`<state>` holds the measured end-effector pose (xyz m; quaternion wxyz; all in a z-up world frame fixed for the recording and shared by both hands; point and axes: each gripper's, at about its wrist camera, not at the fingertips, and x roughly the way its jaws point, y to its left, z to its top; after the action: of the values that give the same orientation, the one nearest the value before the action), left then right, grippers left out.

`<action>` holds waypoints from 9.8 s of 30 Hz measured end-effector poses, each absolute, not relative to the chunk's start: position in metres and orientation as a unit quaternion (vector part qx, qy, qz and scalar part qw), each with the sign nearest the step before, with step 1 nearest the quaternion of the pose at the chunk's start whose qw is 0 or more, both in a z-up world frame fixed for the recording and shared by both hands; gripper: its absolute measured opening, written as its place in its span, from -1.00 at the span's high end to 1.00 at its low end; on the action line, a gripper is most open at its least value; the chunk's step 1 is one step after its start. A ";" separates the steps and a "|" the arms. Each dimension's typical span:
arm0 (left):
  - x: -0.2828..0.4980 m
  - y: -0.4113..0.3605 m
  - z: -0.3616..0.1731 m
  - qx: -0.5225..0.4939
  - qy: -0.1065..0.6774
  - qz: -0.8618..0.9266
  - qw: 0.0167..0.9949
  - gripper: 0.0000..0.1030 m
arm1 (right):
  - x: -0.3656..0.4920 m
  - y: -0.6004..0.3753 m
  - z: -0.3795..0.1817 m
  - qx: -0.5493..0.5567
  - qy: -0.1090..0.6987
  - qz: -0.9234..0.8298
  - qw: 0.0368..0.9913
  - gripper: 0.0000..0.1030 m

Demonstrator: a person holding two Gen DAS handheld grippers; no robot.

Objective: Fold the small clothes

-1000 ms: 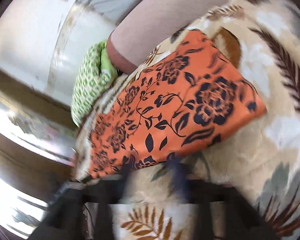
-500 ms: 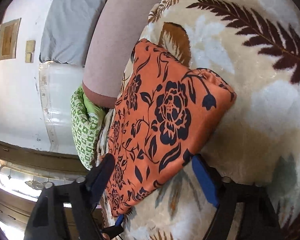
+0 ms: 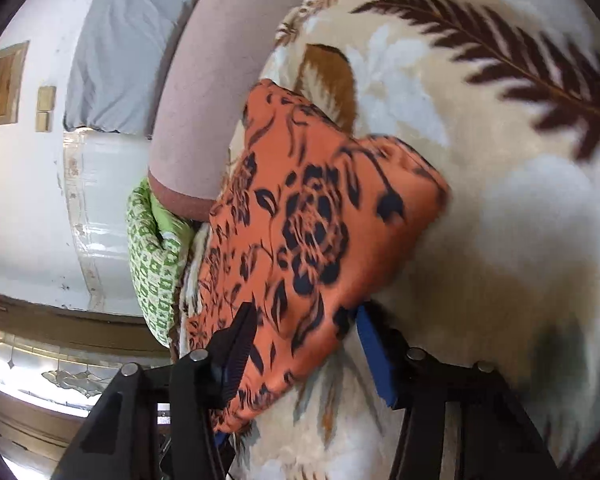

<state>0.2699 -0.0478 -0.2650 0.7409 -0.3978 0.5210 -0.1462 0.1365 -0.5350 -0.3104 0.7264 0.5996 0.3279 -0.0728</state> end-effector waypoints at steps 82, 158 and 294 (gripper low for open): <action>0.075 0.016 -0.231 -0.356 0.474 -0.108 0.798 -0.49 | 0.126 -0.399 -0.274 0.386 0.419 0.010 0.822 0.46; 0.051 -0.304 -0.139 -0.020 0.426 -0.445 0.787 -0.05 | 0.068 -0.602 -0.275 0.664 0.267 0.107 0.691 -0.68; 0.121 -0.283 -0.208 0.157 0.384 -0.252 0.874 -1.00 | 0.107 -0.548 -0.249 0.483 0.347 -0.092 0.799 0.53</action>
<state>0.1215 -0.2830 -0.2082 0.8744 0.1571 0.3837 -0.2521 0.1068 -0.5477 -0.2494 0.7989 0.4829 0.3467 -0.0918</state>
